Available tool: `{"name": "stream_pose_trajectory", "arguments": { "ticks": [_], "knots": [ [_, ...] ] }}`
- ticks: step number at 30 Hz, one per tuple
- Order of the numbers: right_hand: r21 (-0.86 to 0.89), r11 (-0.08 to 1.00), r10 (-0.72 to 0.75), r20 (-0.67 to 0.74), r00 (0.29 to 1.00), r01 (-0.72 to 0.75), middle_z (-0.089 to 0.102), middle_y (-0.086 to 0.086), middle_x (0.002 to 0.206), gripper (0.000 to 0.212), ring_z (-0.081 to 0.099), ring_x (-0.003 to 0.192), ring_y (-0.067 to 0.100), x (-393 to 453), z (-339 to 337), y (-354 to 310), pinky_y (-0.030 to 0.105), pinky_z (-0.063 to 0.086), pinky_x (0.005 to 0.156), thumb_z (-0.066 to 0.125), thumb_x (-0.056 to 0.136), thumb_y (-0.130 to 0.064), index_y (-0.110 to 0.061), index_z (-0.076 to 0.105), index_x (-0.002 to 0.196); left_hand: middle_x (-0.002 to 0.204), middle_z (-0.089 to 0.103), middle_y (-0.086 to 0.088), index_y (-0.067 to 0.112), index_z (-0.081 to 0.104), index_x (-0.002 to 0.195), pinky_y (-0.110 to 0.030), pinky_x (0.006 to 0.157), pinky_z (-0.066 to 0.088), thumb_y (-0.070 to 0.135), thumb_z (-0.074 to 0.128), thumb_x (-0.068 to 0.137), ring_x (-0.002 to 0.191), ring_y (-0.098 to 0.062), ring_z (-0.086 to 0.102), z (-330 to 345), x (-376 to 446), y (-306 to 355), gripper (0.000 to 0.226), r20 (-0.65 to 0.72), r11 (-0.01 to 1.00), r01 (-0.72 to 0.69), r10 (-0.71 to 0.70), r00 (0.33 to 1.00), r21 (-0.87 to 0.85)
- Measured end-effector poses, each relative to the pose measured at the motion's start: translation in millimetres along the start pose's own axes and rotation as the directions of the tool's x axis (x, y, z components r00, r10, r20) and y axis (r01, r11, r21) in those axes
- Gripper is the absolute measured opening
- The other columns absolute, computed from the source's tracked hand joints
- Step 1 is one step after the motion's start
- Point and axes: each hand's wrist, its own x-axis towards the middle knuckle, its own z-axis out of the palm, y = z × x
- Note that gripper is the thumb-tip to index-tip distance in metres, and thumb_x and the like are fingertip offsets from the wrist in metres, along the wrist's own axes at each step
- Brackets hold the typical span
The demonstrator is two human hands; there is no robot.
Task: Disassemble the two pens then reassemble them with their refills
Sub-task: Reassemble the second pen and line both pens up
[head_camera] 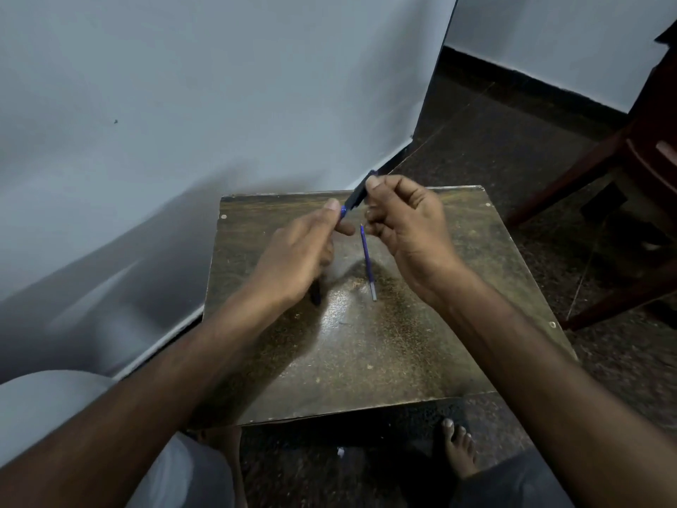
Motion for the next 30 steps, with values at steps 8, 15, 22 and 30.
{"name": "stream_pose_trajectory", "arguments": {
  "ticks": [8, 15, 22, 30],
  "knots": [
    [-0.693, 0.710, 0.119, -0.057, 0.991, -0.125, 0.074, -0.003, 0.069, 0.027, 0.065, 0.058, 0.003, 6, -2, 6, 0.026, 0.053, 0.062, 0.081, 0.094, -0.040, -0.015, 0.079, 0.086, 0.060, 0.051, 0.014, 0.026, 0.073, 0.090, -0.026, 0.048, 0.033, 0.031, 0.047, 0.114, 0.051, -0.005, 0.040, -32, 17, -20, 0.035, -0.155, 0.968, 0.150, -0.182, 0.971, -0.199],
    [-0.869, 0.483, 0.095, -0.075, 0.993, -0.112, 0.075, -0.002, 0.064, 0.033, 0.072, 0.066, 0.011, 5, 11, 15, 0.041, 0.063, 0.071, 0.085, 0.089, -0.045, -0.016, 0.080, 0.074, 0.068, 0.058, 0.009, 0.018, 0.078, 0.100, -0.023, 0.049, 0.035, 0.022, 0.048, 0.114, 0.054, -0.006, 0.044, -15, 15, -16, 0.034, 0.001, 0.956, 0.170, -0.175, 0.985, -0.238],
    [-0.558, 0.829, -0.053, -0.010, 0.999, 0.038, 0.069, 0.001, 0.066, 0.042, 0.061, 0.058, 0.003, -5, 13, 9, 0.023, 0.048, 0.059, 0.060, 0.108, -0.046, -0.014, 0.080, 0.089, 0.073, 0.063, 0.012, 0.037, 0.077, 0.109, -0.022, 0.058, 0.039, 0.038, 0.051, 0.112, 0.060, -0.005, 0.052, -15, 4, -9, 0.026, -0.046, 0.990, -0.069, 0.075, 0.996, 0.123],
    [-0.043, 0.970, 0.230, -0.132, 0.964, -0.238, 0.067, 0.003, 0.073, 0.021, 0.059, 0.066, 0.010, -17, 16, 9, 0.023, 0.051, 0.062, 0.081, 0.096, -0.023, -0.006, 0.077, 0.084, 0.080, 0.075, 0.010, 0.024, 0.065, 0.112, -0.032, 0.068, 0.058, 0.036, 0.062, 0.108, 0.072, -0.004, 0.071, -3, -8, 1, 0.013, -0.079, 0.865, -0.212, 0.276, 0.958, 0.456]
  ]
}}
